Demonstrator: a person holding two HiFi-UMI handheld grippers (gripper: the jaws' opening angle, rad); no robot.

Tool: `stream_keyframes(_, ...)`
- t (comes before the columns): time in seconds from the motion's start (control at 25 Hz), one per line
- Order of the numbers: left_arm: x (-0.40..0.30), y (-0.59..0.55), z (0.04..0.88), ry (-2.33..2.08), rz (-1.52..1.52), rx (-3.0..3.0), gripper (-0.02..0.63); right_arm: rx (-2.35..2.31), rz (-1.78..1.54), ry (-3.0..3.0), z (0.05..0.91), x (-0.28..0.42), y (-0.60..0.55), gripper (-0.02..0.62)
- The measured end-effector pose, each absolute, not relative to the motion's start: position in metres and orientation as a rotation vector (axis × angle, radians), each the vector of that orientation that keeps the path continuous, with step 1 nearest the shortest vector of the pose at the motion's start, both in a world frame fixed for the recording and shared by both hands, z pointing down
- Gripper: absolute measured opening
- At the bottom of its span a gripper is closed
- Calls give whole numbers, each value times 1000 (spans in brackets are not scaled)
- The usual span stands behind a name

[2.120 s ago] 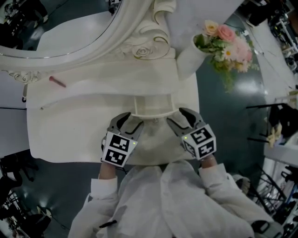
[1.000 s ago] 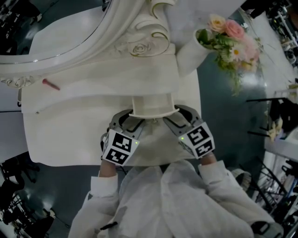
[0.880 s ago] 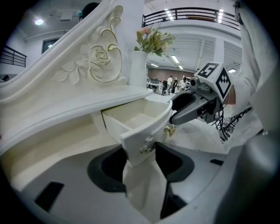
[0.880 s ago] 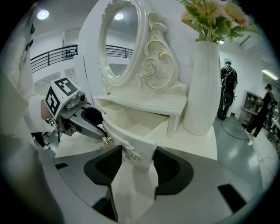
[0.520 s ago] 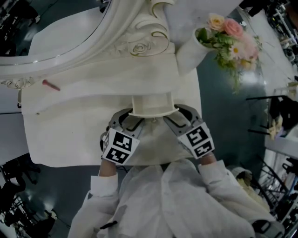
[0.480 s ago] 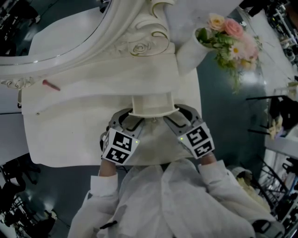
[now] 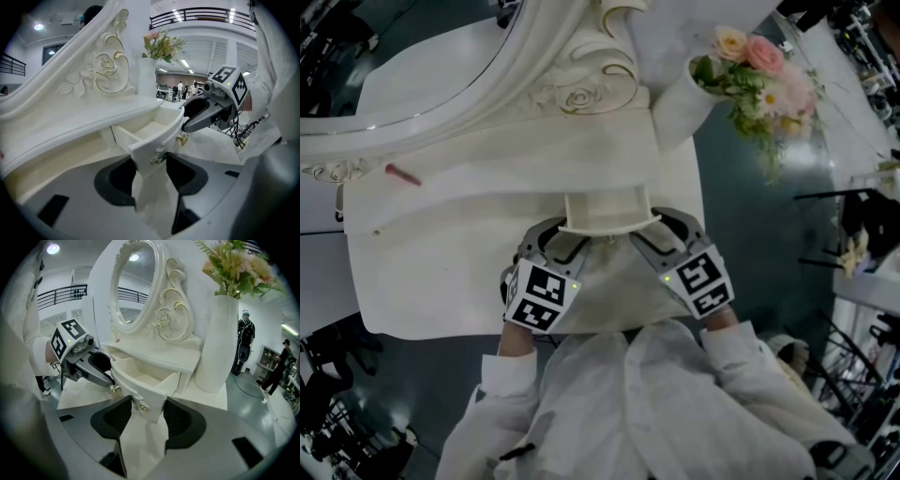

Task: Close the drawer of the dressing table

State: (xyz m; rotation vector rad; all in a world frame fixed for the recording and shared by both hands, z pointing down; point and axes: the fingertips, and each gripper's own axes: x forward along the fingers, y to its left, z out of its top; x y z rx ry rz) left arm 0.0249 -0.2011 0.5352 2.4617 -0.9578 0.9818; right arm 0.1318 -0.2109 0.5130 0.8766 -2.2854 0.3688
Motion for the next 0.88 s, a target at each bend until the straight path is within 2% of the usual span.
stream_keyframes(0.88, 22, -221, 547, -1011, 1047, 2402, 206, 961, 366, -2264, 526, 131, -230, 216)
